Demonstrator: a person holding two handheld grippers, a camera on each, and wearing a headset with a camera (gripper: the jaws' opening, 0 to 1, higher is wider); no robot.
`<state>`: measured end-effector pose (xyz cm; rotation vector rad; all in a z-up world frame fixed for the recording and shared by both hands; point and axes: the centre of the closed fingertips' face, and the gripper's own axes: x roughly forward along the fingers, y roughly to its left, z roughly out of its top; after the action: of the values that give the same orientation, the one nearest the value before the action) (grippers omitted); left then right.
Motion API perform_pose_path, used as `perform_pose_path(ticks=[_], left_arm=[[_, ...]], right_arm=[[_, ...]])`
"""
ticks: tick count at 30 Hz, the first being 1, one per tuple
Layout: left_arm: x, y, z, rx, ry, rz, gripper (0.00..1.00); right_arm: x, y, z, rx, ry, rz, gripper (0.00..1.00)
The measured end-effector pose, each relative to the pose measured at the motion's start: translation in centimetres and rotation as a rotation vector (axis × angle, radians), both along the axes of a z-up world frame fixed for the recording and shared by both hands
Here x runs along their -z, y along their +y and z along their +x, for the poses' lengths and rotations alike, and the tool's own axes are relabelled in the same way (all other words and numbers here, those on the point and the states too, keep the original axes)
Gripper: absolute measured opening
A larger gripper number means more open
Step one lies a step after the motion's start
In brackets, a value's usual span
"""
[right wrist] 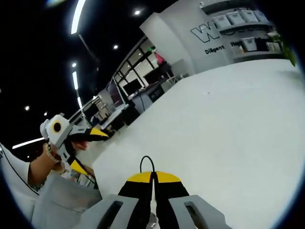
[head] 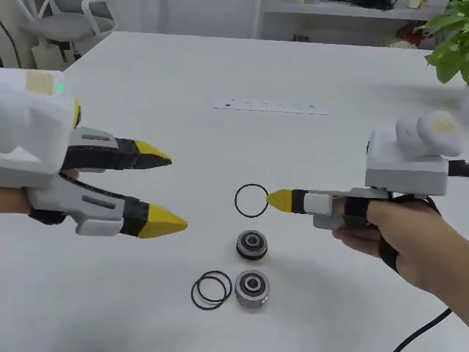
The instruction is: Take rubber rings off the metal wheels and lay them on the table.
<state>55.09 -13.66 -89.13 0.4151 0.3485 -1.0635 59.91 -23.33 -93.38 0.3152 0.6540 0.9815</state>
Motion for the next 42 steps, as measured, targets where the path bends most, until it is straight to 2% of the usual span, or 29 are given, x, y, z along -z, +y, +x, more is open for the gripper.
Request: perform_pose_path(ticks=[7, 12, 17, 19, 21, 22, 25, 28, 35, 42], left_arm=[[-0.8, 2.5, -1.5, -0.066, -0.013, -0.012, 0.63], [-0.7, 4.4, -2.7, -0.122, -0.005, -0.025, 0.67], [0.4, 6.5, -3.6, -0.185, 0.021, -0.037, 0.68], [1.0, 7.2, -4.1, -0.208, 0.033, -0.037, 0.69], [1.8, 8.2, -4.5, -0.250, 0.065, -0.034, 0.70], [2.1, 8.5, -4.7, -0.260, 0.069, -0.030, 0.70], [2.6, 9.0, -5.0, -0.275, 0.074, -0.033, 0.71], [3.4, 9.2, -5.6, -0.289, 0.094, -0.039, 0.71], [4.4, 8.6, -6.0, -0.299, 0.120, -0.058, 0.72], [4.8, 7.6, -6.4, -0.291, 0.138, -0.075, 0.73]], right_arm=[[-1.6, 0.8, -0.4, -0.018, -0.044, 0.017, 0.00], [-2.9, 1.6, -0.9, -0.031, -0.069, 0.046, 0.00], [-3.6, 2.5, -1.7, -0.055, -0.078, 0.065, 0.00], [-3.4, 2.9, -2.1, -0.074, -0.088, 0.050, 0.00], [-3.2, 3.3, -2.5, -0.092, -0.088, 0.039, 0.00], [-3.1, 3.5, -2.7, -0.099, -0.086, 0.036, 0.00], [-2.7, 3.9, -3.2, -0.124, -0.078, 0.024, 0.00], [-2.4, 4.3, -3.6, -0.145, -0.075, 0.015, 0.00], [-1.6, 5.0, -4.5, -0.182, -0.063, -0.009, 0.00], [0.2, 5.7, -5.6, -0.242, -0.050, -0.071, 0.00]])
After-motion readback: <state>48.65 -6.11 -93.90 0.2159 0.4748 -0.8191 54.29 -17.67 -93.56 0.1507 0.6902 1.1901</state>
